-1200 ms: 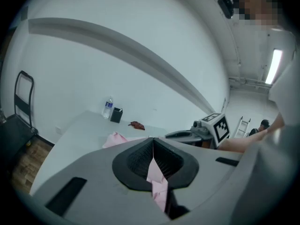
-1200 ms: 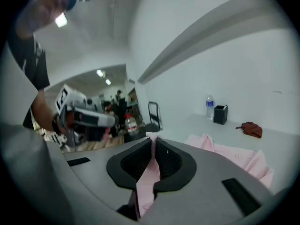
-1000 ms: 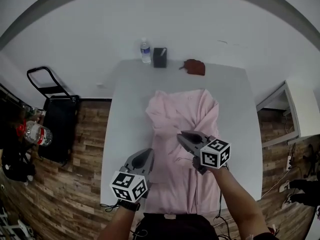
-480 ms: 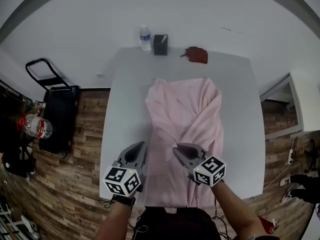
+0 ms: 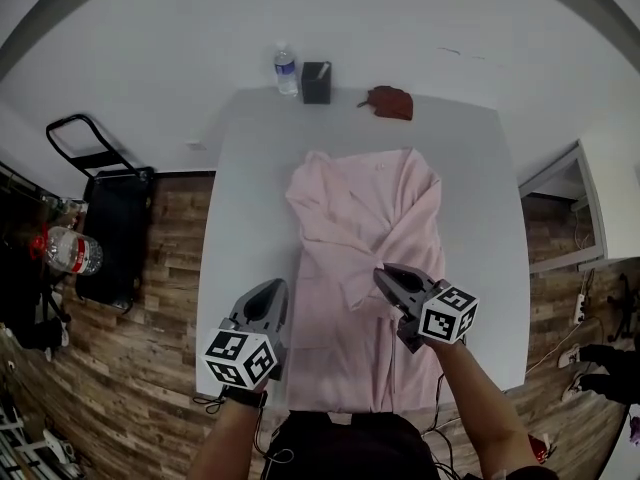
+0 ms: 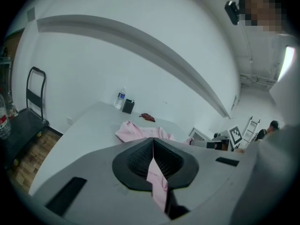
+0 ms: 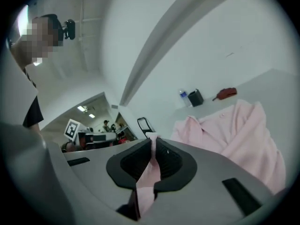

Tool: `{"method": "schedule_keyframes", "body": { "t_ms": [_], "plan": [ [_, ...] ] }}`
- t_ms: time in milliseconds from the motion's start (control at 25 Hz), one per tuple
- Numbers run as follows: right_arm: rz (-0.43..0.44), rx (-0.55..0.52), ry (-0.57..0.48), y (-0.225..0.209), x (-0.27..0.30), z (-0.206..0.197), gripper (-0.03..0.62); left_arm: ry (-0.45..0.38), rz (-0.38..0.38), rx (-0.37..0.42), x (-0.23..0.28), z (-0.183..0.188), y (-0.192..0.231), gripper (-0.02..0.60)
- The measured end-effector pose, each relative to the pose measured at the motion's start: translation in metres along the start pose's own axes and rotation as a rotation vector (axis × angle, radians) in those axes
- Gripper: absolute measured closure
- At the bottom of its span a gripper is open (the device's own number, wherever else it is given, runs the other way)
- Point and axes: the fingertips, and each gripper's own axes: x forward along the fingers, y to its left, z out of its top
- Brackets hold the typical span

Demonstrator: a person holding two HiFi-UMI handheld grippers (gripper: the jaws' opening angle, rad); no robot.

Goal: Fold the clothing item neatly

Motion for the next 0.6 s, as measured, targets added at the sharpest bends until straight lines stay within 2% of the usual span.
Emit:
{"method": "schedule_keyframes", "body": {
  "t_ms": [80,200,280,400,480,600],
  "plan": [
    [-0.062,-0.003,0.072,-0.025,-0.006,-0.030,0.560,0.022,-0.013,0.002,0.004,-0.008,-0.005,0.574],
    [-0.090,-0.129,0.322,-0.040,-0.014,-0.085,0.553,0.051,-0.030,0.005,0.009,-0.019,-0.012,0.574],
    [-0.140,-0.256,0.456,-0.048,-0.026,-0.098,0.410,0.064,-0.036,0.007,0.011,-0.024,-0.015,0.575],
    [-0.248,-0.402,0.457,-0.057,-0.032,-0.065,0.404,0.075,-0.049,0.013,0.013,-0.027,-0.019,0.575],
    [-0.237,-0.441,0.472,-0.058,-0.004,-0.052,0.404,0.082,-0.052,0.015,0.014,-0.030,-0.020,0.575],
    [-0.202,-0.402,0.546,-0.077,0.054,-0.054,0.412,0.095,-0.052,0.017,0.015,-0.034,-0.024,0.575]
  ]
}}
